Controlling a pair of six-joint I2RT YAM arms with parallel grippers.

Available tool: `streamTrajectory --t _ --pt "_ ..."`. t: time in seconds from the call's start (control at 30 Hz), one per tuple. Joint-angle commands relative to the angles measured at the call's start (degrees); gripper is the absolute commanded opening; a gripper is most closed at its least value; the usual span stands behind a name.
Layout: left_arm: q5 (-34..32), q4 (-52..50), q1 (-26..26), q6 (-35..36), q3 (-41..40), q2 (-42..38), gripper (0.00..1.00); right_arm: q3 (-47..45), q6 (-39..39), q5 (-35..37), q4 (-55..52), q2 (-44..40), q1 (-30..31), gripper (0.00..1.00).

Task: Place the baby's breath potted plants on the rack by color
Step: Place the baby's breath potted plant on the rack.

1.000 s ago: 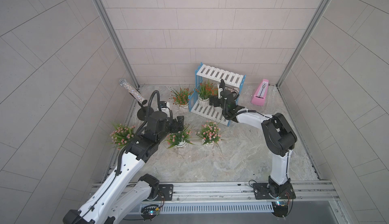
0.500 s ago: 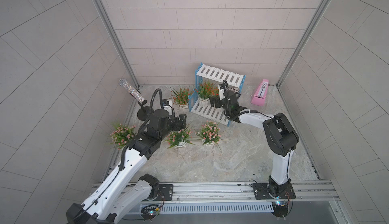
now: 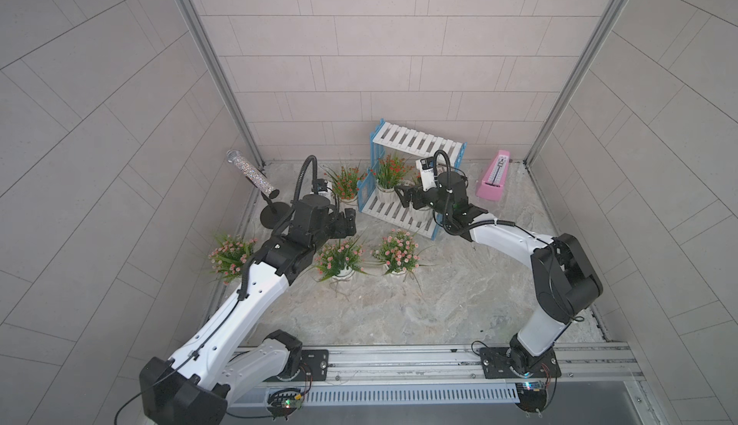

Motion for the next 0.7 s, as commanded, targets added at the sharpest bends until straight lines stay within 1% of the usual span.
streamTrajectory --t 0.0,0.13,0.23,0.43,0.5,0.67 --pt "-1.88 -0.16 0.33 0.38 1.15 0.70 0.92 1.16 -0.10 -2.07 -2.49 0.31 -0.51 0.99" --pt "-3.88 -0.81 0.38 1.19 1.37 1.82 0.93 -1.75 0.70 -4.71 1.27 -2.22 -0.61 0.99" --pt "-4.92 -1.76 0.48 2.07 2.90 3.61 0.93 -2.15 1.52 -8.29 -0.04 -4.72 -0.53 0.99" --pt "-5.53 -3.01 1.37 2.73 5.38 7.54 0.93 0.25 5.07 -16.86 -8.67 -7.22 0.52 1.00" --pt "-5.38 -2.51 1.71 2.61 5.38 8.10 0.93 1.53 5.39 -17.59 -13.17 -6.93 1.49 0.98" --pt "-3.64 -2.29 3.72 2.64 6.89 10.49 0.93 2.72 7.74 -17.58 -18.97 -4.07 2.50 0.93"
